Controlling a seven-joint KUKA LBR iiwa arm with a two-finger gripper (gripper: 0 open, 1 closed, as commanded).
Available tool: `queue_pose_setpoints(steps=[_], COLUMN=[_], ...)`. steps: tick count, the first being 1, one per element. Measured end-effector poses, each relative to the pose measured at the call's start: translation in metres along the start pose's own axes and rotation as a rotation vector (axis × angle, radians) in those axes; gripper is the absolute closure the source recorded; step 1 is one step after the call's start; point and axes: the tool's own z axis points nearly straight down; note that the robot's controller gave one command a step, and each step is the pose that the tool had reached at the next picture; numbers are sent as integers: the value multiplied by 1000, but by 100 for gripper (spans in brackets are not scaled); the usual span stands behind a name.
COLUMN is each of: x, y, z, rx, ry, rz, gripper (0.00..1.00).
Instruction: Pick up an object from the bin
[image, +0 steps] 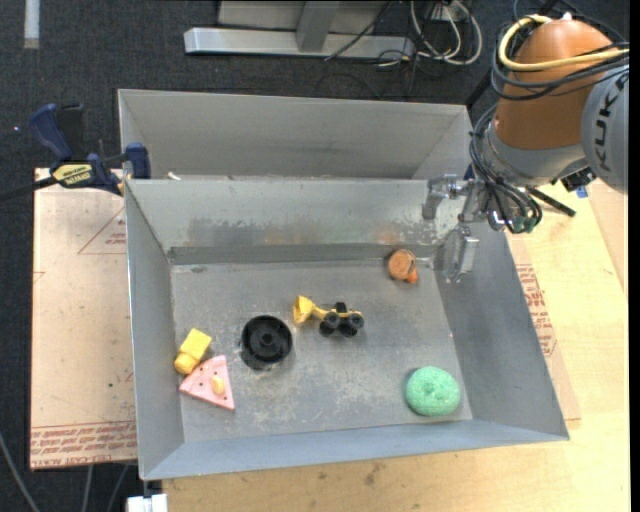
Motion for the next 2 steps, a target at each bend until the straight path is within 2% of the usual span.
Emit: queue_pose_setpoints(steps=[1,2], x=[-1,18], y=[0,47], z=[-5,36], rx=[1,2], ry=[-8,-12], rz=[-1,46], gripper=[0,0])
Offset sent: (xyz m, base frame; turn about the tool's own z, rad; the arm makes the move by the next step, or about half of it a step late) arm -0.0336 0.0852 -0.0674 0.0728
